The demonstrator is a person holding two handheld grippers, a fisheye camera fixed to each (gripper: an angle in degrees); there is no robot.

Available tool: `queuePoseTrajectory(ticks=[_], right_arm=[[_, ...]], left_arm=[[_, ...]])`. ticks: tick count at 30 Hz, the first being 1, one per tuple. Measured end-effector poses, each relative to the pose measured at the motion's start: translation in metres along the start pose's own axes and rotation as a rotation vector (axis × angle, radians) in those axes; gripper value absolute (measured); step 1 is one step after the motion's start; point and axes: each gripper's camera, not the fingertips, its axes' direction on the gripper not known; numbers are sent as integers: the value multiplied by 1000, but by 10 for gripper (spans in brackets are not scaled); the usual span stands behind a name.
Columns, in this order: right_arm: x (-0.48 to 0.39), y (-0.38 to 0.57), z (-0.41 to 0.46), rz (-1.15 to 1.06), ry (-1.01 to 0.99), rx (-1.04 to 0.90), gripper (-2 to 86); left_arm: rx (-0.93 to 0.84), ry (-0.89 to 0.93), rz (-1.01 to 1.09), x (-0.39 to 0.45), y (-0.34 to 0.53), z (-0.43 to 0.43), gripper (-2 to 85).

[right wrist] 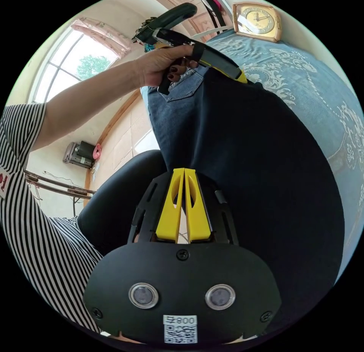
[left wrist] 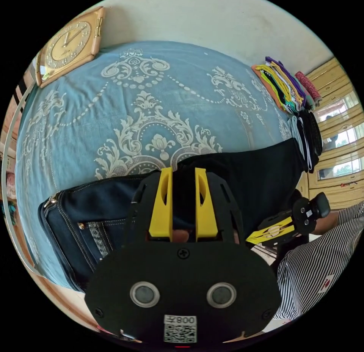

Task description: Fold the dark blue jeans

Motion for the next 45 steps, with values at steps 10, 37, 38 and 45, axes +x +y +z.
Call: queuePoseTrajectory(ticks=[10, 37, 38, 45], right_arm=[[-11, -32, -9, -5, 2, 18, 2], [-5, -94, -50, 41, -21, 53, 2], [-5, -96, -52, 41, -12, 55, 2], [-3, -111, -66, 34, 11, 36, 1]], left_arm=[[165, 129, 12, -53, 57, -16, 30], [222, 48, 33, -143, 192, 10, 19], [164, 31, 19, -150, 190, 29, 22], [213, -6, 20, -167, 248, 16, 47]])
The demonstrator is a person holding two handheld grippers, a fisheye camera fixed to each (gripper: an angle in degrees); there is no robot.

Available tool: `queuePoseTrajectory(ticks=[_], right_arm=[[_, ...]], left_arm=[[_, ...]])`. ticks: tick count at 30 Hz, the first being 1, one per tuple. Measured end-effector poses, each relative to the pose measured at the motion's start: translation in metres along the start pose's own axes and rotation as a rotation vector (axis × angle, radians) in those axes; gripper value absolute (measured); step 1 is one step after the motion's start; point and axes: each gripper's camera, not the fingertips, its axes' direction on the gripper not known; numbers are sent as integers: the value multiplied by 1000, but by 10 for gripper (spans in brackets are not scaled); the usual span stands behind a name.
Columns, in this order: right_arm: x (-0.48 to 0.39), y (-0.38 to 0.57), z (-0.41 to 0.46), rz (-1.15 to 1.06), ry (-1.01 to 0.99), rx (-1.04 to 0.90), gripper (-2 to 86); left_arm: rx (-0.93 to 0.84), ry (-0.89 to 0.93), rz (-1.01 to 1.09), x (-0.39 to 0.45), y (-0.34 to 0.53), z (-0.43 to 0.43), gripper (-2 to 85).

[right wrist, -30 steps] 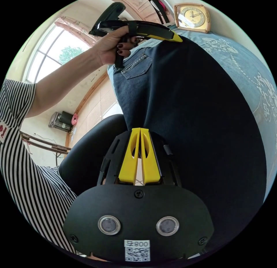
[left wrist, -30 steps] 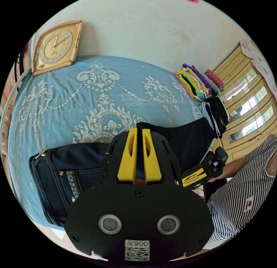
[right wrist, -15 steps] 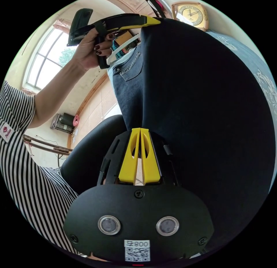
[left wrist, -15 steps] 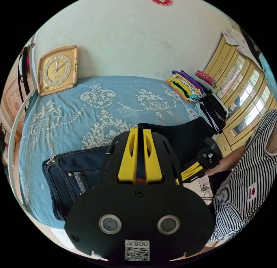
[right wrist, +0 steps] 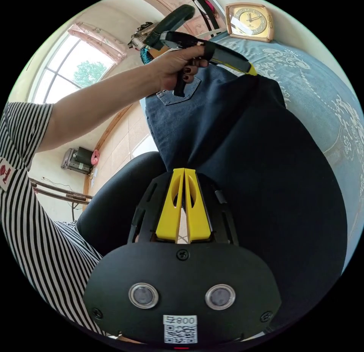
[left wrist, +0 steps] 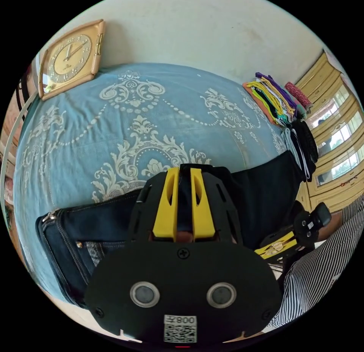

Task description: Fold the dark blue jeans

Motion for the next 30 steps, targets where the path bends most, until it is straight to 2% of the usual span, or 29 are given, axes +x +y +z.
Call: queuePoseTrajectory(ticks=[4, 7, 9, 12, 15, 21, 28, 30], right_arm=[[6, -11, -27, -4, -11, 9, 2], [25, -21, -63, 29, 2, 130, 3], [42, -34, -81, 57, 13, 186, 6], [71, -63, -105, 92, 51, 249, 15], [91, -97, -113, 98, 88, 257, 32], [118, -153, -99, 119, 115, 142, 59], [127, -190, -91, 121, 91, 103, 69], [129, -196, -91, 119, 92, 93, 72]], left_arm=[[108, -126, -114, -29, 68, -62, 64], [138, -247, -285, -70, 137, -107, 89], [123, -325, -475, -107, 194, -134, 98], [148, -322, -692, -139, 258, -151, 102], [160, -242, -810, -158, 301, -145, 93], [183, -252, -810, -163, 338, -158, 37], [182, -265, -811, -163, 362, -168, 45], [246, -306, -797, -156, 363, -180, 60]])
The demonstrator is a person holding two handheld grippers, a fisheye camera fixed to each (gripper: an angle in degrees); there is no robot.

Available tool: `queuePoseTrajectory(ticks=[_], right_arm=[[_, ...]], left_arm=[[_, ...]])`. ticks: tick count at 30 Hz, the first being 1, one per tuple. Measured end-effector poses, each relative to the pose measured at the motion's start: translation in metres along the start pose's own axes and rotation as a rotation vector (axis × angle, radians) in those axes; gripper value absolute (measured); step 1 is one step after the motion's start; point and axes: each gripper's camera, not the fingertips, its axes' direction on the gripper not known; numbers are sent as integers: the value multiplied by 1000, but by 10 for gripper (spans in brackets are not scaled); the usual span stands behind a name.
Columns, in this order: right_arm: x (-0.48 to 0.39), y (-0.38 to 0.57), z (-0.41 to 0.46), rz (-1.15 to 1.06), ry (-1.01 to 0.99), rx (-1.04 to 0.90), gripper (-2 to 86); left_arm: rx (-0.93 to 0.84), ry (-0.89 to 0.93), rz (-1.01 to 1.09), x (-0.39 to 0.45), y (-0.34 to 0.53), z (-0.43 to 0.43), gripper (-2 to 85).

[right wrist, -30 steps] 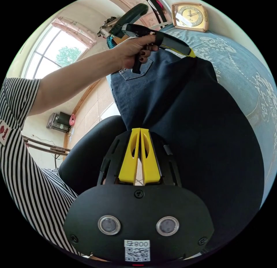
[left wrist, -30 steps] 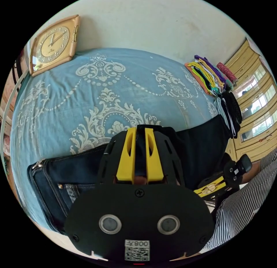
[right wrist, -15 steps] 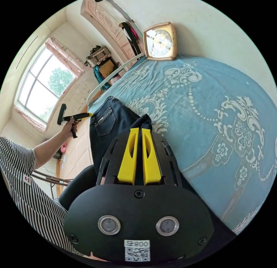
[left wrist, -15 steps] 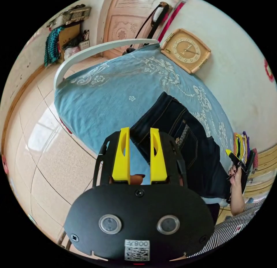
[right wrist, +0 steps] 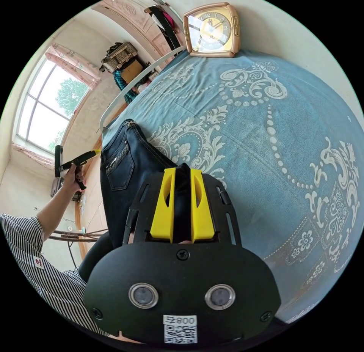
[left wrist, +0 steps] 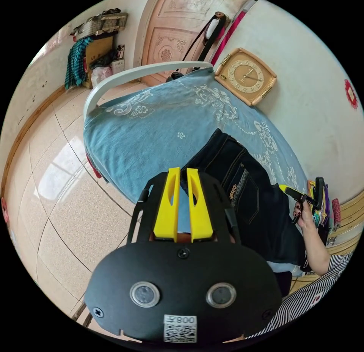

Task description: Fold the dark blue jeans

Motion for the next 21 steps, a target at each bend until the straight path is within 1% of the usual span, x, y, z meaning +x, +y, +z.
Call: queuePoseTrajectory(ticks=[2, 4, 5, 8, 9, 11, 14, 16, 19, 21], right_arm=[[2, -7, 0, 0, -1, -10, 73], [3, -12, 0, -2, -4, -19, 74], [3, -15, 1, -5, -3, -27, 75], [2, -23, 1, -16, 15, -49, 75], [1, -24, 1, -19, 20, -54, 75], [0, -29, 1, -27, 36, -72, 70], [-3, -35, -1, -47, 43, -94, 48], [-8, -39, -6, -66, 54, -105, 35], [-22, -44, -33, -128, 39, -41, 23], [-31, -48, -44, -172, 59, -31, 20]], left_arm=[[58, 31, 56, 7, -6, -10, 85], [56, 96, 127, 17, -18, -8, 106], [24, 110, 165, 24, -29, 0, 116], [-114, 51, 253, 42, -56, 34, 127], [-188, 10, 266, 47, -63, 51, 125], [-288, 22, 255, 51, -67, 72, 106], [-270, 77, 238, 52, -66, 67, 67], [-225, 81, 244, 58, -62, 54, 50], [-128, 55, 257, 70, -54, 24, 35], [-61, 81, 239, 74, -46, 8, 34]])
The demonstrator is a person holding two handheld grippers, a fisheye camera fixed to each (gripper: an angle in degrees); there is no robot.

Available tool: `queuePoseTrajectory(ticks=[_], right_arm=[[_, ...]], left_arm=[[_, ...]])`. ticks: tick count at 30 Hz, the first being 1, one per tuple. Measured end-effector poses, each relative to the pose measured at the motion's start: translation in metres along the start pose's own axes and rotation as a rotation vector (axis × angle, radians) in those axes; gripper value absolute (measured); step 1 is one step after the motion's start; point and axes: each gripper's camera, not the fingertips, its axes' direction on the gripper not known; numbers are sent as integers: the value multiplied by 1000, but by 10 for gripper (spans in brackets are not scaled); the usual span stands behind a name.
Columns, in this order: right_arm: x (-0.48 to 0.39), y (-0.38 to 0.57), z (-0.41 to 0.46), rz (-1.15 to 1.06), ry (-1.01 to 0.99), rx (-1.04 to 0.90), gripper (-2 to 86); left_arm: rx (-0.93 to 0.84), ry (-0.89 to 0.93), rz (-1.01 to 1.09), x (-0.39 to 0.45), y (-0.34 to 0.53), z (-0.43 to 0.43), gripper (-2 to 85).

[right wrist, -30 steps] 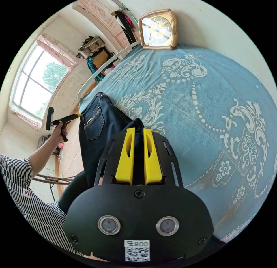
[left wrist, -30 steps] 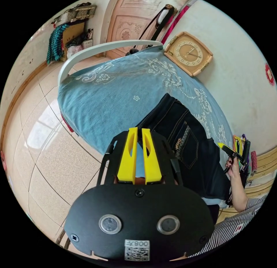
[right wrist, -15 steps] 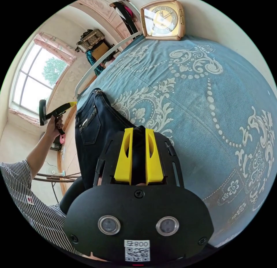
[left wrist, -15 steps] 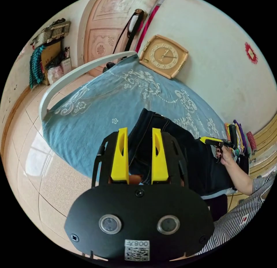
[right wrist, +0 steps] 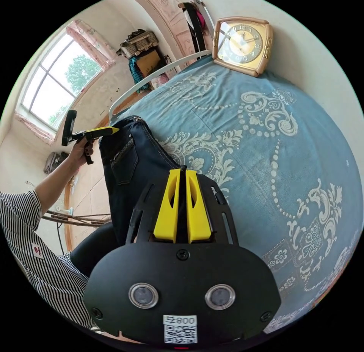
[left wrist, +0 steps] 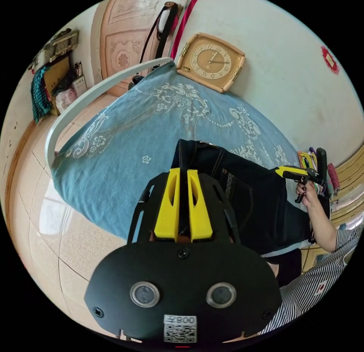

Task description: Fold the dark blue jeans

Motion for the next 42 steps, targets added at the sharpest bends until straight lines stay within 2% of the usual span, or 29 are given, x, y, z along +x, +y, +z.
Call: queuePoseTrajectory(ticks=[3, 5, 7, 13, 15, 18, 21, 25, 27, 28, 31, 36, 39, 40, 42], right_arm=[[-1, -10, 10, -35, 41, -61, 21], [5, -20, 36, -40, 81, -180, 25], [12, -23, 46, -28, 54, -228, 29], [33, 0, 3, 21, -101, -83, 15], [39, 19, -14, 52, -110, -26, 8], [35, 58, -34, 73, -107, 16, 3], [16, 98, -35, 73, -12, -34, 1], [-4, 139, -25, 114, 226, -86, -1], [-7, 149, -13, 128, 305, -141, 1], [-11, 155, -4, 108, 335, -173, 3], [-22, 169, -3, 73, 388, -151, 18], [-20, 195, -25, 119, 358, -71, 56], [-10, 216, -17, 134, 393, -122, 59], [-5, 224, -8, 135, 380, -167, 56], [-5, 237, -9, 111, 370, -129, 43]], left_arm=[[-37, -53, 4, 13, 1, 13, 39], [-70, -57, -18, 19, -3, 26, 46], [-63, -55, -36, 27, -7, 29, 58], [49, -102, -73, 64, -11, 9, 73], [111, -17, -21, 99, -13, 2, 67], [91, 163, 132, 172, -23, 18, 58], [-14, 268, 338, 265, -36, 53, 53], [-113, 289, 515, 361, -50, 95, 60], [-219, 233, 602, 408, -59, 127, 69], [-259, 207, 612, 417, -60, 137, 70], [-238, 194, 621, 442, -69, 142, 66], [-237, 210, 556, 484, -86, 135, 65], [-189, 219, 588, 520, -91, 127, 64], [-199, 208, 596, 527, -92, 129, 63], [-247, 152, 618, 552, -94, 142, 60]])
